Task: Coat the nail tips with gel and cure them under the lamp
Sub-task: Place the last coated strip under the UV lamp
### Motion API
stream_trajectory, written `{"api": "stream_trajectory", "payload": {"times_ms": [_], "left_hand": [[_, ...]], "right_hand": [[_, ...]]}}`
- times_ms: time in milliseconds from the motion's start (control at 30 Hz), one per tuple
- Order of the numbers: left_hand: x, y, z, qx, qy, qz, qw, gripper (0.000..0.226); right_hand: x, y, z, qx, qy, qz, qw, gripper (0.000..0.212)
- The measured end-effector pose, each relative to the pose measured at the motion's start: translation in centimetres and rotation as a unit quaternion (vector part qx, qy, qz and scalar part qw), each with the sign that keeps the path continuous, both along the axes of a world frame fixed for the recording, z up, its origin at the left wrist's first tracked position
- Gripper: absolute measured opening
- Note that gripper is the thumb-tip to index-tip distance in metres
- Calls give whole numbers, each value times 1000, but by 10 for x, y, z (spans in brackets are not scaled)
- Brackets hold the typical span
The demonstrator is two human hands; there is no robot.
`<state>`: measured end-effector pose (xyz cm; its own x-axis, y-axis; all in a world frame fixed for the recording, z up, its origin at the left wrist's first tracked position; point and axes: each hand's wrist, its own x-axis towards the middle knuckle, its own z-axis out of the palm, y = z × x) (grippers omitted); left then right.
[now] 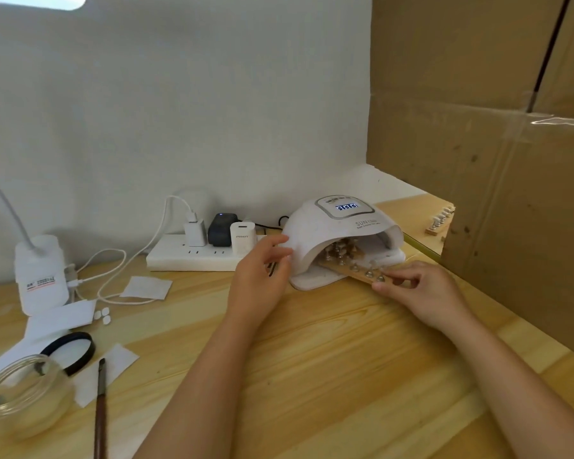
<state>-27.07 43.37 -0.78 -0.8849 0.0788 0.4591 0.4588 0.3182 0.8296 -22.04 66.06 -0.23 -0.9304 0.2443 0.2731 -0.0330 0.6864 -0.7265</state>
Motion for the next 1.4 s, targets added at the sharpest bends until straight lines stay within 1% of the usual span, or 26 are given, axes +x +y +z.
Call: {"api": "stream_trajectory", "payload": {"times_ms": [67, 200, 333, 433, 567, 733, 867, 933, 967, 1033, 1067, 1100, 1133, 1200, 1267, 1333, 1400], "left_hand": [[-1, 0, -3, -6, -6, -4, 1000, 39], [-2, -1, -3, 19, -14, -8, 1000, 40], [-1, -1, -3, 29, -21, -13, 999, 42], [-1, -2, -4, 28, -20, -16, 999, 43], [-2, -2, -3, 25, -18, -16, 999, 42], [-1, -2, -2, 22, -24, -13, 999, 41], [-2, -1, -3, 23, -31, -12, 999, 39], [-2, -1, -2, 27, -34, -13, 999, 37], [-2, -2, -2, 28, -34, -13, 999, 36], [-2, -2, -2, 29, -35, -12, 999, 35], [-1, -2, -2, 27, -37, -13, 999, 35], [-1, -2, -2, 23, -39, -12, 999, 36], [0, -2, -1, 23, -41, -12, 999, 37], [0, -3, -1, 22, -43, -12, 999, 39], [1, -3, -1, 20, -47, -14, 999, 40], [-1, -3, -2, 20, -51, -15, 998, 40], [-1, -3, -2, 28, -57, -14, 998, 40]], "right_hand": [[-10, -12, -4, 11, -11, -13, 1000, 34], [-27, -41, -7, 57, -26, -49, 997, 30], [-43, -65, -2, 126, -13, -97, 987, 37], [-52, -72, -1, 137, -22, -114, 984, 46], [-61, -76, -1, 157, -26, -128, 979, 43], [-53, -74, 2, 170, -17, -107, 979, 42], [-30, -60, 22, 231, -14, -22, 973, 32], [-16, -54, 37, 282, 22, 31, 959, 33], [-11, -53, 46, 292, 63, 41, 954, 33], [-11, -49, 65, 262, 151, 37, 953, 23], [-18, -47, 75, 244, 172, 30, 954, 16], [-28, -46, 83, 242, 166, 25, 956, 18], [-39, -45, 88, 250, 136, 26, 958, 26], [-60, -45, 93, 263, 43, 24, 964, 37], [-73, -47, 90, 265, -15, 20, 964, 40], [-81, -49, 84, 265, -39, 16, 963, 43], [-85, -50, 79, 256, -28, 1, 966, 42]]}}
